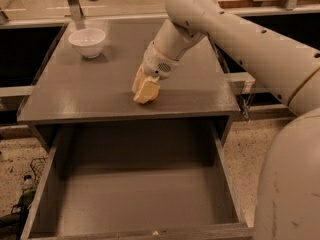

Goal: Pick orange from top drawer and place on counter

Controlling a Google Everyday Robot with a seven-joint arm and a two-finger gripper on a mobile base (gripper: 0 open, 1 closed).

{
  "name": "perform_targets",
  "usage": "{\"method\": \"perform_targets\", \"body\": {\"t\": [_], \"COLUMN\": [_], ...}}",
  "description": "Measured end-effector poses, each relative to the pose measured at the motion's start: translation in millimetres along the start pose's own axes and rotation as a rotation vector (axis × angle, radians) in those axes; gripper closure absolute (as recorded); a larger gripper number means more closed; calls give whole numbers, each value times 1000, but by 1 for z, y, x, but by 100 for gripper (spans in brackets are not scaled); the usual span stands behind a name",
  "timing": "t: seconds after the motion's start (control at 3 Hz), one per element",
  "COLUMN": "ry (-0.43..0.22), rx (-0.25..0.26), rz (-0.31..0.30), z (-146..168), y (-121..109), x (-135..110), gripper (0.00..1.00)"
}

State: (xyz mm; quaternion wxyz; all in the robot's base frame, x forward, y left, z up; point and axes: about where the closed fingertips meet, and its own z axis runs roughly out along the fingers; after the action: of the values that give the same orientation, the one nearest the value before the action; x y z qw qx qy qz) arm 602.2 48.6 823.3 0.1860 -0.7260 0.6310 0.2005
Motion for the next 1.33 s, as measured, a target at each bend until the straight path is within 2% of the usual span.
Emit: {"method": "perform_targets", "body": {"t": [0.33, 0.67, 1.0, 1.33], "ry": [0, 0, 0, 0], "rx": [0, 0, 0, 0], "rz": [0, 0, 0, 0], "z": [0, 0, 0, 0], "y": [0, 0, 0, 0], "x": [0, 0, 0, 0], "gripper": [81, 58, 27, 4]}}
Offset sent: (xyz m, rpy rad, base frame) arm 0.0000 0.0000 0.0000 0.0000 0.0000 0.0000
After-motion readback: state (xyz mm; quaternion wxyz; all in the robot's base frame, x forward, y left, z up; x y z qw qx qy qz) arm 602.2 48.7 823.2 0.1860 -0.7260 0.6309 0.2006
